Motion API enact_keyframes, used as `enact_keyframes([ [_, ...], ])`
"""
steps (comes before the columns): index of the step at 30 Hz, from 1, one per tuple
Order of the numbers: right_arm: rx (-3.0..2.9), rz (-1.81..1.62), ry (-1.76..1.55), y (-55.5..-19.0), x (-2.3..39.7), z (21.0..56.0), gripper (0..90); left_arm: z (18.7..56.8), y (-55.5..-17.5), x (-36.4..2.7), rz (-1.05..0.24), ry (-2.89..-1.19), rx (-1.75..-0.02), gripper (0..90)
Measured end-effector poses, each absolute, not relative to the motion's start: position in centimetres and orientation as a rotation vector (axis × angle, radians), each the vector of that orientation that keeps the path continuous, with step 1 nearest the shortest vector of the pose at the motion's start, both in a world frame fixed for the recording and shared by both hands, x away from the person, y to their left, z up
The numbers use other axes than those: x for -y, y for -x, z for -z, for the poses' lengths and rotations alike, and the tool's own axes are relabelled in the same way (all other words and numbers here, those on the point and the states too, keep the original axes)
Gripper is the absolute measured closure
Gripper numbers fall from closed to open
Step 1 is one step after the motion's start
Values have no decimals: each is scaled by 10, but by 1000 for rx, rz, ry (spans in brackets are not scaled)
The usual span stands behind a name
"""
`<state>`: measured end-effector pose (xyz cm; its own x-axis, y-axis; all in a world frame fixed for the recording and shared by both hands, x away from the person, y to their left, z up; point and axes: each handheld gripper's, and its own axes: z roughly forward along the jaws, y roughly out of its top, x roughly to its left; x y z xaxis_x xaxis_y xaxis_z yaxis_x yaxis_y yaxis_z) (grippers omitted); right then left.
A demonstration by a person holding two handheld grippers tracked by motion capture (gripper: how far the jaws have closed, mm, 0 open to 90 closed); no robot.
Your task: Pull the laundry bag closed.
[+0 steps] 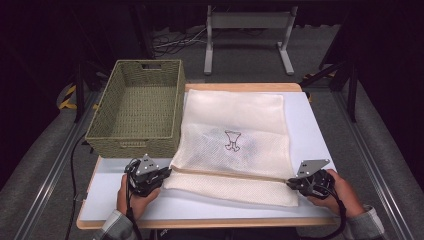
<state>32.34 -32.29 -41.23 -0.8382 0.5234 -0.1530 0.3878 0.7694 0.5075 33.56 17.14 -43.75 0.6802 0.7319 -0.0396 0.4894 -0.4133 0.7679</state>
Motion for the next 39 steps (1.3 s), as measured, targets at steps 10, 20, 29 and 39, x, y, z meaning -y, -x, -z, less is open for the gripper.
enact_keyframes([
  [10, -2664, -671, -718, -324, 325, 412, 821, 438, -334, -170, -387, -2108, -906, 854],
  [20, -2652, -652, -726, -326, 327, 412, 820, 439, -332, -169, -361, -2126, -881, 851],
  [29, -2629, -642, -754, -329, 329, 412, 819, 440, -327, -167, -334, -2137, -845, 841],
  [39, -2618, -667, -772, -330, 331, 414, 818, 441, -327, -168, -340, -2151, -828, 795],
])
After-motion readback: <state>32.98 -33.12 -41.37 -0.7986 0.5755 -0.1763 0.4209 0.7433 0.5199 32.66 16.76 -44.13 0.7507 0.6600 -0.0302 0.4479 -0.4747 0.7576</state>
